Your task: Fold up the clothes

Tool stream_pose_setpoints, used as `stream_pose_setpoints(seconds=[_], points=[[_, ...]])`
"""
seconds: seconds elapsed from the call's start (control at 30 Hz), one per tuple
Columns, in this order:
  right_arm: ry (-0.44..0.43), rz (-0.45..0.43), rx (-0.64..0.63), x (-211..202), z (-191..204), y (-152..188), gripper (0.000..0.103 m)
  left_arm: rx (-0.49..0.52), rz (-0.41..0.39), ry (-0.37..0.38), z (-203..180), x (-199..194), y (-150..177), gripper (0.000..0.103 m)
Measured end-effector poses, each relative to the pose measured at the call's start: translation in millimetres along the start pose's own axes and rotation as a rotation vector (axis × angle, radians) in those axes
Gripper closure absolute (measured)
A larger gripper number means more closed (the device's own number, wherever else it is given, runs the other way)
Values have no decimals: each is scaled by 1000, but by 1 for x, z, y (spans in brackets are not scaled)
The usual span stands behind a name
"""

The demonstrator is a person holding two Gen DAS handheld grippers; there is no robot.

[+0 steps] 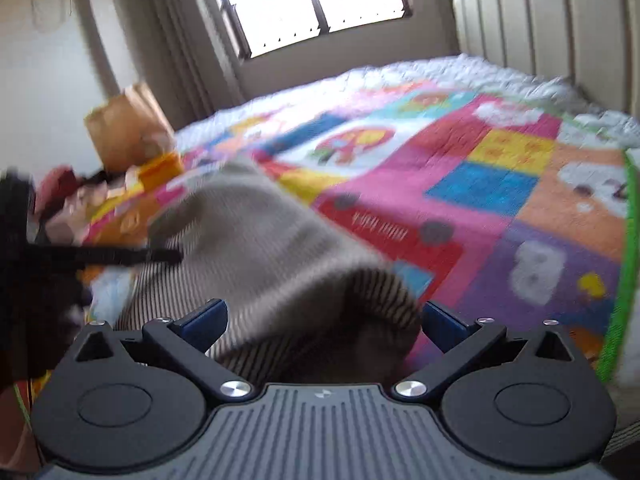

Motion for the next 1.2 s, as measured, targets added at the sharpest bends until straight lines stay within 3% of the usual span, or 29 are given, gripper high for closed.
stream_pose_setpoints(seconds=[0.1,0.23,0.43,0.6,0.8,1.1,1.2], points=[[71,-46,-48,5,-16,-23,0,-28,-11,0,0,-16,0,11],[151,-38,-138,33,-28,-36,0,-17,-30,21,-12,-36,-1,10],[198,95,-269,75,-28,0,0,4,-28,62,-29,-51,5,9],[225,90,-197,70,-32,9,0,41,4,74,-35,-49,18,9],[198,79,-124,42,-19,20,0,45,38,39,-17,-34,32,6],[-10,115,-75,0,45,55,0,18,32,-53,27,-24,27,3],[-15,108,-90,-4,56,61,0,5,26,-84,39,-24,24,3]])
Point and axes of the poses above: each gripper's, at about its wrist camera, not at the fingertips, and x roughly the way its jaws point, z to its left, y to its underside, the point moved 7 cm from there along x, roughly the way its jaws point, and after that the axes turned 14 degrees about -z, right-handed, at the moved point
